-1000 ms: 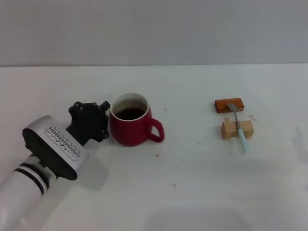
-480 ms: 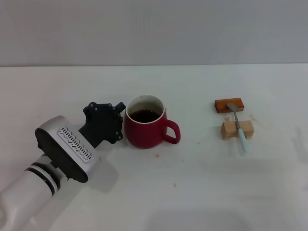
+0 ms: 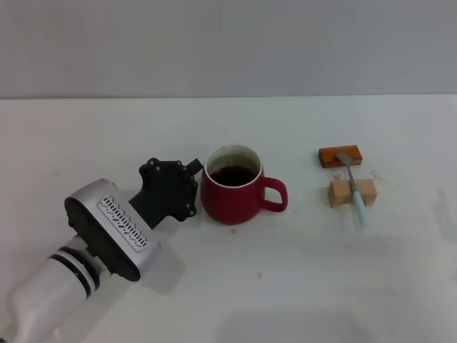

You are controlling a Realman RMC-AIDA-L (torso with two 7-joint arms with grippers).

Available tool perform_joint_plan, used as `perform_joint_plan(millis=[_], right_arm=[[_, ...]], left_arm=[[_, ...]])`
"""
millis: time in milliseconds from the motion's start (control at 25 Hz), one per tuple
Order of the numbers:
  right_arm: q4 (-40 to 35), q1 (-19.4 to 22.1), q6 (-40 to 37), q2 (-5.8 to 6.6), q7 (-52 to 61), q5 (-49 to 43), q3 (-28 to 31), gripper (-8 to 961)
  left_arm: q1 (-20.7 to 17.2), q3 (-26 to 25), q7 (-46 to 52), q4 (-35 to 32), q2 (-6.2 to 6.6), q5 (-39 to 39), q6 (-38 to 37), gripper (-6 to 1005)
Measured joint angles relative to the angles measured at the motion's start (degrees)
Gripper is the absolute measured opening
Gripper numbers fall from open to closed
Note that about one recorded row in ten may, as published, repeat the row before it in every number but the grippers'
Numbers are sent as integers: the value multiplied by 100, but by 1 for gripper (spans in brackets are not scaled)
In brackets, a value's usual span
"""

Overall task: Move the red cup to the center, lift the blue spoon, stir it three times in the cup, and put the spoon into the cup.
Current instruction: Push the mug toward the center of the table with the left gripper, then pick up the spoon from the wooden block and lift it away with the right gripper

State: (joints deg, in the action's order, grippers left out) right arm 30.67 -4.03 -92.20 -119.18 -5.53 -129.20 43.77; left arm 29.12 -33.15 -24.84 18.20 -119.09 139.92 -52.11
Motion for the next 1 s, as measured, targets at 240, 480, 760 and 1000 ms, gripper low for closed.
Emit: perform_joint_plan(millis=[240,480,760,1000], right_arm=[[-19,7,0,0,0,0,0,754],[-68,22,1,-9,-1,-9,-39,754],[-196,-29,25,-9,0,0,-330,754],[-253,-19,65,-15,0,9,-521,754]], left_arm=[[-152,-274,-18,31,10,-44,-187,138],[-752,-1243,167,199,30,-48,-998,145],[-1631,-2140,1750,250,70,-55,-2098,153],[-1922,-2449,2099,206,51,-82,-2129,160]])
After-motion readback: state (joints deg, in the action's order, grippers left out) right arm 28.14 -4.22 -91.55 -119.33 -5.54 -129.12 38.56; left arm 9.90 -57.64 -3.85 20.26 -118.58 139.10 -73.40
